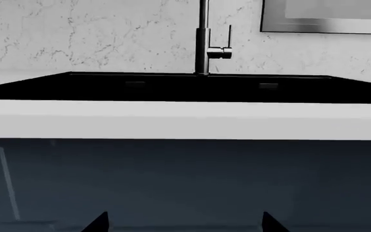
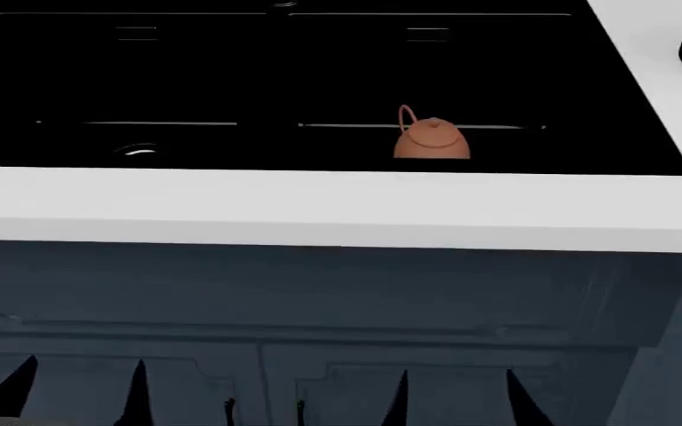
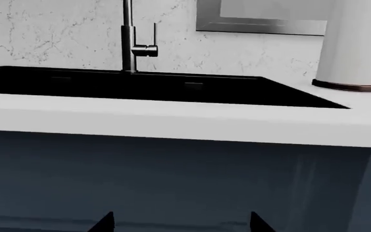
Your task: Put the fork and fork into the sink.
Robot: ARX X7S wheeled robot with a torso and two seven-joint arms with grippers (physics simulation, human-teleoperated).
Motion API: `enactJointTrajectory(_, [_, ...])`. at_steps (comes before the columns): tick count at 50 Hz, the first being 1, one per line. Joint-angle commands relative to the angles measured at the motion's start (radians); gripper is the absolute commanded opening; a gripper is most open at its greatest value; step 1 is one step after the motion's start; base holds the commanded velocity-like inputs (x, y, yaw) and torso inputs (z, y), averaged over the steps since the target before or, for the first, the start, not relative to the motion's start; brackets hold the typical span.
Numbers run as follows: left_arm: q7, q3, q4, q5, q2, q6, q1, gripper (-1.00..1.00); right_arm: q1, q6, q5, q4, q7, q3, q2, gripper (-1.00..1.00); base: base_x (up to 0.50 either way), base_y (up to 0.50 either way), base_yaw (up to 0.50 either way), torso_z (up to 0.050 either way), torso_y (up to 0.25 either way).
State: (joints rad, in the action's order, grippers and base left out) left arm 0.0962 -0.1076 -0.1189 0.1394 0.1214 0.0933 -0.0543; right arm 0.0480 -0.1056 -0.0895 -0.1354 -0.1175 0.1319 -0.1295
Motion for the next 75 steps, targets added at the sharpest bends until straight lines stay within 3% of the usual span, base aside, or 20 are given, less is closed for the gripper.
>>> enactJointTrajectory(1, [0.02,0.007,-0.23,0.049,0.019,0.396,-0.093,1.0,0.06,-0.235,-0.031,-0.219,0.013,-0.03,-0.011,1.0,0.0,0.0,0.0,0.0,0.0])
enactJointTrajectory(5, [0.05,0.027,-0.36,0.091,0.03,0.59,-0.135,1.0,0.085,-0.383,-0.071,-0.325,0.006,-0.042,-0.021,1.0,0.0,0.0,0.0,0.0,0.0])
enactJointTrajectory(6, [0.065,0.05,-0.42,0.124,0.033,0.711,-0.176,1.0,0.117,-0.501,-0.101,-0.381,-0.015,-0.063,-0.015,1.0,0.0,0.0,0.0,0.0,0.0])
enactJointTrajectory(10, [0.13,0.111,-0.511,0.169,0.03,0.979,-0.307,1.0,0.202,-0.697,-0.149,-0.49,-0.013,-0.076,-0.041,1.0,0.0,0.0,0.0,0.0,0.0])
enactJointTrajectory(16, [0.124,0.159,-0.534,0.23,0.05,1.188,-0.507,1.0,0.456,-1.056,-0.267,-0.626,-0.028,-0.184,-0.063,1.0,0.0,0.0,0.0,0.0,0.0])
enactJointTrajectory(27, [0.125,0.254,-0.399,0.257,0.054,1.334,-0.768,1.0,0.807,-1.46,-0.362,-0.664,-0.053,-0.358,-0.072,1.0,0.0,0.0,0.0,0.0,0.0])
enactJointTrajectory(35, [0.153,0.269,-0.338,0.25,0.083,1.418,-0.919,1.0,0.973,-1.463,-0.867,-0.485,-0.472,-0.429,-0.197,1.0,0.0,0.0,0.0,0.0,0.0])
enactJointTrajectory(40, [0.159,0.273,-0.254,0.252,0.091,1.453,-1.027,1.0,1.059,-1.454,-0.977,-0.394,-0.584,-0.398,-0.226,1.0,0.0,0.0,0.0,0.0,0.0])
enactJointTrajectory(49, [0.127,0.218,-0.08,0.244,0.129,1.353,-1.111,1.0,1.101,-1.369,-0.939,-0.3,-0.557,-0.342,-0.262,1.0,0.0,0.0,0.0,0.0,0.0])
enactJointTrajectory(62, [0.082,0.151,0.123,0.198,0.146,1.117,-1.081,1.0,1.093,-1.161,-0.82,-0.165,-0.411,-0.225,-0.301,1.0,0.0,0.0,0.0,0.0,0.0])
enactJointTrajectory(75, [0.085,0.128,0.122,0.2,0.152,1.14,-1.107,1.0,1.144,-1.182,-0.839,-0.154,-0.403,-0.22,-0.32,1.0,0.06,0.04,0.0,0.0,0.0])
